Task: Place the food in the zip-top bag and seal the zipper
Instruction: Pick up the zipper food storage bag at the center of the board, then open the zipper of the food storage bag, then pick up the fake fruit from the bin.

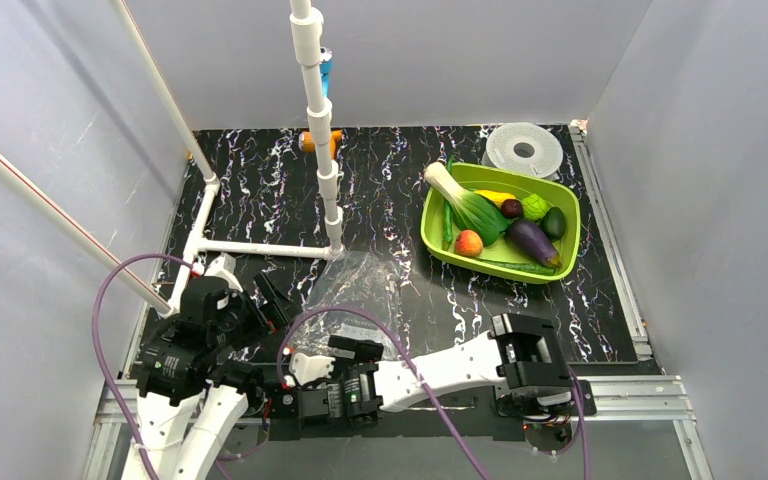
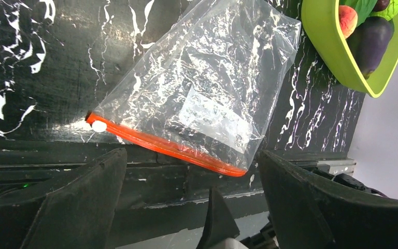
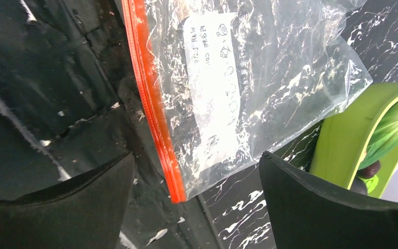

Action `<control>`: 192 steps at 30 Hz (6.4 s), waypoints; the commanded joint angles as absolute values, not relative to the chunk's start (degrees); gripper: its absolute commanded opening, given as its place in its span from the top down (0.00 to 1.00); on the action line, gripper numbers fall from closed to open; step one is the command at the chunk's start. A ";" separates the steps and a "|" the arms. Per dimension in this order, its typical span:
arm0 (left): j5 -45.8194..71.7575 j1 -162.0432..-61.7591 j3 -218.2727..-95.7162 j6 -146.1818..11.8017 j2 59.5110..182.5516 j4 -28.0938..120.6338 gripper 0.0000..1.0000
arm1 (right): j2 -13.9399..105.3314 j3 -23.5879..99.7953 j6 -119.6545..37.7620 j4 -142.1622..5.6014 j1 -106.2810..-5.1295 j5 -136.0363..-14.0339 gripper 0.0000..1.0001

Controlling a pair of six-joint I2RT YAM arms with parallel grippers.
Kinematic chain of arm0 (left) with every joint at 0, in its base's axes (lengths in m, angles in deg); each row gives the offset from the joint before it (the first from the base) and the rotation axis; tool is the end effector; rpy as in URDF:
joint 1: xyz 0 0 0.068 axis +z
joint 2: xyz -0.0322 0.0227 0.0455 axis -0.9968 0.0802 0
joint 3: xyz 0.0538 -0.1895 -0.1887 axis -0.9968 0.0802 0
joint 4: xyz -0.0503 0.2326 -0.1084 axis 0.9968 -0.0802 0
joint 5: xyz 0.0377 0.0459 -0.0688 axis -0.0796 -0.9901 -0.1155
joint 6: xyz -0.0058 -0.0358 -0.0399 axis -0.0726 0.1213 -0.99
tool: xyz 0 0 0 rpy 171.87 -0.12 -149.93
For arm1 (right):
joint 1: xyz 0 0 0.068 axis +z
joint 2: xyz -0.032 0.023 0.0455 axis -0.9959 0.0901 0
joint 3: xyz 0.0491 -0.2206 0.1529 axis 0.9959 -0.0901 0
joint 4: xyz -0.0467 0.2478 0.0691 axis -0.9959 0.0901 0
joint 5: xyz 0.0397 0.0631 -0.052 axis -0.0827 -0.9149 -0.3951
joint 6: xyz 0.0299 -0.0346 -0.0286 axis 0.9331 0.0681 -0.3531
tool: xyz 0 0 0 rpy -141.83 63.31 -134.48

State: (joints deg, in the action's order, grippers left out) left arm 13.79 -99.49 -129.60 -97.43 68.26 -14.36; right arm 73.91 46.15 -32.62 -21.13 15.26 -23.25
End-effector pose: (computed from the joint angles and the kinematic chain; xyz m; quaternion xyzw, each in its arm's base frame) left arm 0.0652 -0.0222 0.2982 -0.1785 0.8724 -0.2731 0.3640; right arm -0.0428 0.3810 0.2154 -0.5791 0.7130 -0.0859 0.3858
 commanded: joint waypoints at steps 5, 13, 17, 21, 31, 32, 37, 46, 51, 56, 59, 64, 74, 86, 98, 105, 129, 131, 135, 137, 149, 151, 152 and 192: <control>9.40 -99.63 -133.26 -93.91 69.43 -17.64 0.02 | 77.65 49.61 -37.01 -19.59 15.26 -20.69 0.07; 9.03 -99.58 -132.12 -93.91 67.70 -17.70 0.00 | 83.16 51.12 -35.89 -17.16 15.28 -14.20 0.12; 8.50 -99.54 -132.19 -93.81 67.19 -17.87 0.00 | 83.64 50.62 -36.07 -18.09 15.15 -10.88 0.14; 8.41 -99.57 -132.24 -93.84 66.85 -18.06 0.01 | 84.31 49.36 -38.27 -21.19 14.87 -10.35 0.20; 7.96 -99.60 -132.96 -93.19 66.74 -18.72 0.01 | 84.66 47.55 -41.87 -26.80 12.18 -10.76 0.50; 7.95 -99.54 -132.99 -93.19 66.80 -18.76 0.01 | 84.62 47.59 -42.07 -27.20 12.01 -10.72 0.52; 7.44 -99.61 -134.26 -93.18 66.74 -19.51 0.00 | 82.51 46.94 -41.96 -29.57 11.12 -10.93 0.78; 6.54 -99.51 -138.10 -94.23 64.83 -20.54 0.01 | 72.44 43.31 -38.76 -35.70 8.62 -14.09 0.99; 1.26 -99.54 -140.65 -97.76 60.84 -22.09 0.01 | 64.46 39.75 -32.85 -40.07 5.03 -21.54 0.99; 1.27 -99.63 -140.17 -99.10 54.42 -18.83 0.00 | 57.66 38.99 -24.64 -41.31 0.23 -30.23 0.99; 3.87 -99.62 -139.59 -98.99 52.61 -16.02 0.00 | 54.87 41.10 -17.46 -39.76 -3.13 -36.62 0.99; 17.90 -99.61 -138.77 -96.36 59.01 -14.01 0.09 | 53.51 48.85 -9.92 -38.40 -8.73 -48.76 0.99; 23.52 -99.63 -133.60 -97.59 64.35 -7.21 0.09 | 54.66 54.10 -7.55 -38.41 -9.51 -53.07 0.99; 20.15 -99.59 -136.03 -96.36 71.70 0.08 0.22 | 54.48 54.29 -7.30 -39.39 -9.50 -54.87 0.99; 16.99 -99.61 -138.57 -90.04 77.04 -1.23 0.52 | 52.52 52.75 -5.37 -42.84 -9.51 -58.36 0.99; 15.99 -99.58 -144.67 -84.86 77.62 -6.97 0.98 | 51.43 50.75 -2.41 -46.84 -9.78 -61.82 0.99; 24.78 -99.68 -141.98 -68.34 88.69 -3.96 1.00 | 46.68 11.84 9.00 -68.44 -21.73 -75.31 0.99; 26.40 -99.68 -141.27 -67.06 88.84 -1.81 1.00 | 45.26 12.13 6.26 -63.81 -21.73 -72.92 0.99; 24.91 -99.98 -139.07 -65.46 89.19 1.03 1.00 | 43.14 14.88 1.17 -56.07 -21.63 -69.81 0.94; 24.97 -99.99 -136.54 -66.01 88.45 2.56 1.00 | 41.69 16.64 -1.07 -52.53 -21.63 -68.43 0.86; 24.31 -100.06 -128.06 -68.49 85.63 9.27 1.00 | 30.71 23.11 -10.18 -42.20 -22.90 -57.93 0.39; 25.83 -100.04 -128.23 -68.24 86.52 9.32 1.00 | 28.33 23.13 -10.47 -39.86 -24.67 -50.07 0.22; 25.99 -100.00 -128.27 -68.13 86.85 9.48 1.00 | 27.35 23.05 -9.83 -38.33 -25.82 -46.22 0.11; 33.69 -100.16 -127.89 -64.93 86.24 10.16 1.00 | 65.54 34.63 -23.97 -34.96 -62.01 -52.41 0.07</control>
